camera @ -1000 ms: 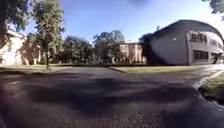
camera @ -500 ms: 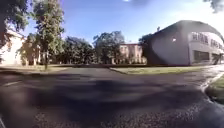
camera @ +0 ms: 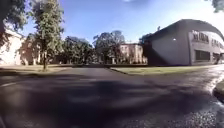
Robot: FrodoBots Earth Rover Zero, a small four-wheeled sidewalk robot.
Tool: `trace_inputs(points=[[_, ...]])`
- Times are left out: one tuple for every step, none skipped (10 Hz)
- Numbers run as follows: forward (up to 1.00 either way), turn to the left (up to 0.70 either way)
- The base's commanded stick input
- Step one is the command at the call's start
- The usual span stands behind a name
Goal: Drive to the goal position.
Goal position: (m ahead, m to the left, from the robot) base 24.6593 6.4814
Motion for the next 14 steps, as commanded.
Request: trace_inputs(points=[[0.5,0.0],[0.5,0.0],[0.5,0.0],[0.5,0.0],[0.5,0.0],[0.5,0.0],[0.5,0.0],[0.5,0.0],[0.5,0.0],[0.5,0.0],[0.5,0.0],[0.5,0.0],[0.5,0.0],[0.5,0.0]])
